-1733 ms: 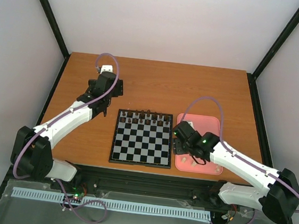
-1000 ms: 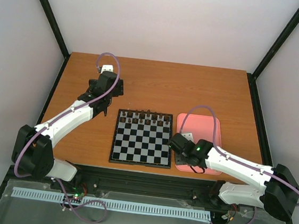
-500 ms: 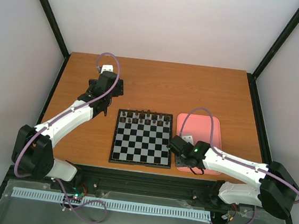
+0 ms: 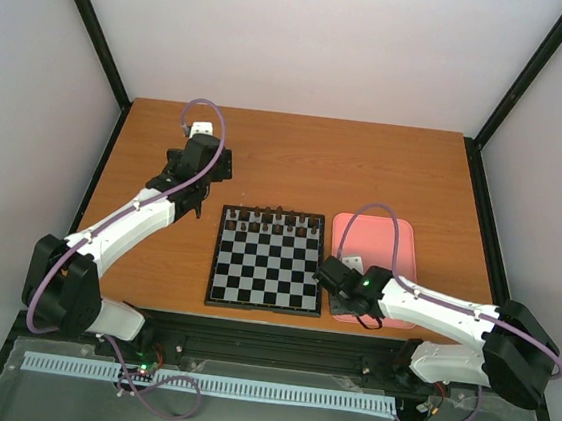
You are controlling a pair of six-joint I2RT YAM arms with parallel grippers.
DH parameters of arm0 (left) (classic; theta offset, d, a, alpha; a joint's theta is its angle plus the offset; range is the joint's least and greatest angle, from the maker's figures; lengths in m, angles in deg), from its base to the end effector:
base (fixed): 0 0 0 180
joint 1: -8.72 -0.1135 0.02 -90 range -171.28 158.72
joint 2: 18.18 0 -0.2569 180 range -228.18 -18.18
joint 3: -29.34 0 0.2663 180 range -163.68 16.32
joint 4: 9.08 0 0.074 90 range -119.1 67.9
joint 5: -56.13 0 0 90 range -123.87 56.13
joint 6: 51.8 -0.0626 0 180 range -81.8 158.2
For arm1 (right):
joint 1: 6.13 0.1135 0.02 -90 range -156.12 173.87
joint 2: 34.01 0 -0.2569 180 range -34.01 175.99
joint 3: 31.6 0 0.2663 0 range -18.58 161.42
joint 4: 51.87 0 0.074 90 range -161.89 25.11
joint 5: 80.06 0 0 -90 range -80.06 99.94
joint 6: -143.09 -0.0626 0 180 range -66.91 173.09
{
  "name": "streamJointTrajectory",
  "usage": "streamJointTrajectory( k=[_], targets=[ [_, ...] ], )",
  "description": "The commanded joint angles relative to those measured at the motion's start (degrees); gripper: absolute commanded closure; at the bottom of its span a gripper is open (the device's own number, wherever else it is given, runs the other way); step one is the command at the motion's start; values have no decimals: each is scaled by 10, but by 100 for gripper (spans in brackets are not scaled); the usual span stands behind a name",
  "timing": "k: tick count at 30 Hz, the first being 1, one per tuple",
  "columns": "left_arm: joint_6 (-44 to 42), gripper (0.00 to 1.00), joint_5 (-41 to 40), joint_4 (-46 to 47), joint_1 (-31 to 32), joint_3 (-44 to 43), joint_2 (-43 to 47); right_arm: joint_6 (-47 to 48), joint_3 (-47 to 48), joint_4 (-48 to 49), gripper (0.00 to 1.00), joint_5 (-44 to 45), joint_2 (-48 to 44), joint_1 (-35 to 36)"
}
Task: Set up the chess pieces on the board
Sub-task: Pick up the chess piece from the storage box, then place the chess piece on the chessboard.
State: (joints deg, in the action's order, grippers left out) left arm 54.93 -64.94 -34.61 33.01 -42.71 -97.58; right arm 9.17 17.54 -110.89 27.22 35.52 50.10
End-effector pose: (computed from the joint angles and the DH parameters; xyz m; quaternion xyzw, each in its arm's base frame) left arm 0.3269 -0.1121 0.2627 -0.0720 0.8528 0.0589 0.5138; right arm 0.1291 0.1595 0.1299 -0.0918 0.9802 -0.0260 0.1733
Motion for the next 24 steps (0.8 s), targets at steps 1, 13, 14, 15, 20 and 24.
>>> streamJointTrajectory(
  k=[1,13,14,15,20,24],
  targets=[
    [1,0,-4,-1,4,-18,5,-9,-5,13,81,20,4,-3],
    [0,0,-5,-2,4,-17,11,31,84,-40,97,37,-25,-2],
    [0,0,-4,-2,4,-17,10,42,102,-43,97,33,-23,2],
    [0,0,-3,-2,4,-18,10,54,119,-43,97,29,-19,8],
    [0,0,-1,-2,4,-18,9,121,178,11,97,-38,30,43],
    [-1,0,1,-4,4,-24,2,160,209,71,97,-89,98,82]
  ],
)
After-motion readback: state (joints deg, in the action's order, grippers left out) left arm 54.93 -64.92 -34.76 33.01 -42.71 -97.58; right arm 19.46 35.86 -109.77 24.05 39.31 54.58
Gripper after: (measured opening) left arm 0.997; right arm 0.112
